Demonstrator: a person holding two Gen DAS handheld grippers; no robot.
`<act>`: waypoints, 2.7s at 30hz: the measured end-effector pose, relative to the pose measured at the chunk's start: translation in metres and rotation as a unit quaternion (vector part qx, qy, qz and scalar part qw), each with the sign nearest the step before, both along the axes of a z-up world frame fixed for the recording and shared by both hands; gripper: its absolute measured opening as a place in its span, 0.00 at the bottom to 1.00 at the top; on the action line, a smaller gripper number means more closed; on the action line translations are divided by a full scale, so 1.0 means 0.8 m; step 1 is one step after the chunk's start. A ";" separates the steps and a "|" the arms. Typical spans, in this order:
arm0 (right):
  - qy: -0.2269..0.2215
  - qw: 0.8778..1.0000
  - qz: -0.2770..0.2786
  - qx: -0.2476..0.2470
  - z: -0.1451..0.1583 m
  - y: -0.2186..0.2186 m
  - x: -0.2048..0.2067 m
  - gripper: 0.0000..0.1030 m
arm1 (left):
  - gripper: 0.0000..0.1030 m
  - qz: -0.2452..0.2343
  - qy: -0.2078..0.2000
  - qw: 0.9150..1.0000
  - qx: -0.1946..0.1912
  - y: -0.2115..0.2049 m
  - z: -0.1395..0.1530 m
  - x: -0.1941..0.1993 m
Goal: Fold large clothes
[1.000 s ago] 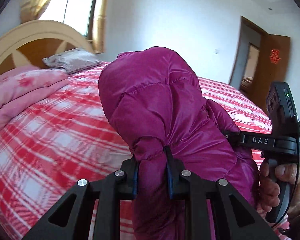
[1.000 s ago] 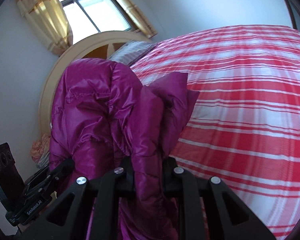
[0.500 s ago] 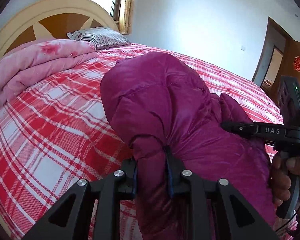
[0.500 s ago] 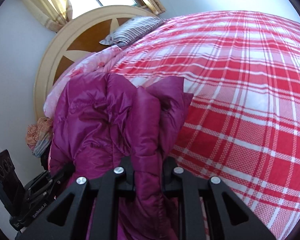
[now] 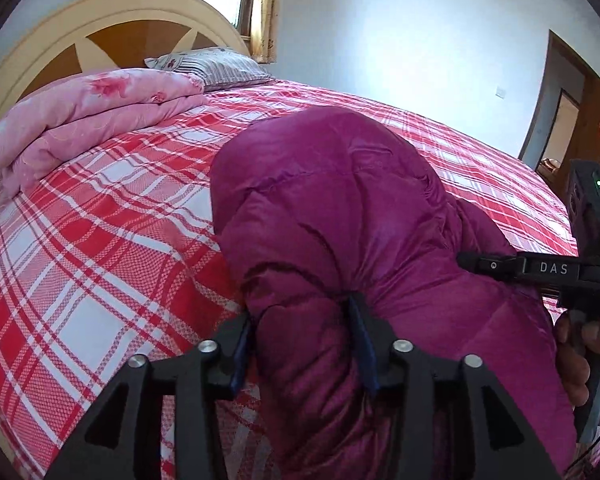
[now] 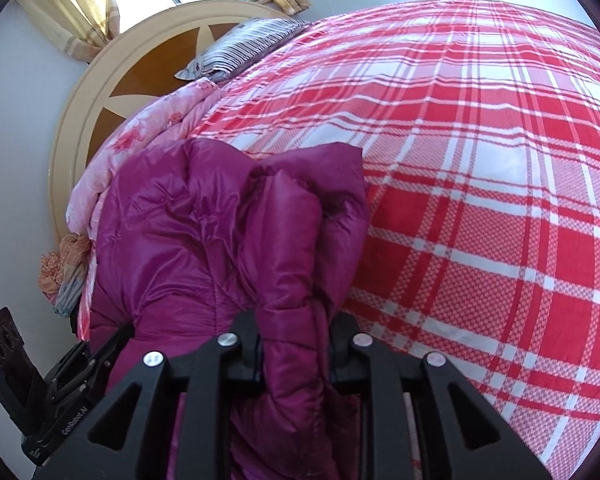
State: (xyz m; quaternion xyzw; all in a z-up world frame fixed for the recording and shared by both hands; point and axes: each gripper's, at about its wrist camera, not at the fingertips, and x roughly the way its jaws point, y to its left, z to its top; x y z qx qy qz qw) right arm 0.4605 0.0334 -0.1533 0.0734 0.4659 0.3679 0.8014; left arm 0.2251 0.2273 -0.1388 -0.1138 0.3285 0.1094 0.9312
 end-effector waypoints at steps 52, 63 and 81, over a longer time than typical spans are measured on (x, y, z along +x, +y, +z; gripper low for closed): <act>-0.231 0.966 -0.115 -0.008 0.196 -0.103 -0.232 0.88 | 0.74 -0.041 -0.138 0.989 0.034 -0.043 0.168 -0.140; -0.240 0.964 -0.116 -0.009 0.201 -0.104 -0.237 0.91 | 0.74 -0.045 -0.139 0.988 0.041 -0.046 0.169 -0.140; -0.251 0.961 -0.120 -0.004 0.197 -0.106 -0.250 0.94 | 0.74 -0.051 -0.112 0.991 0.048 -0.057 0.160 -0.134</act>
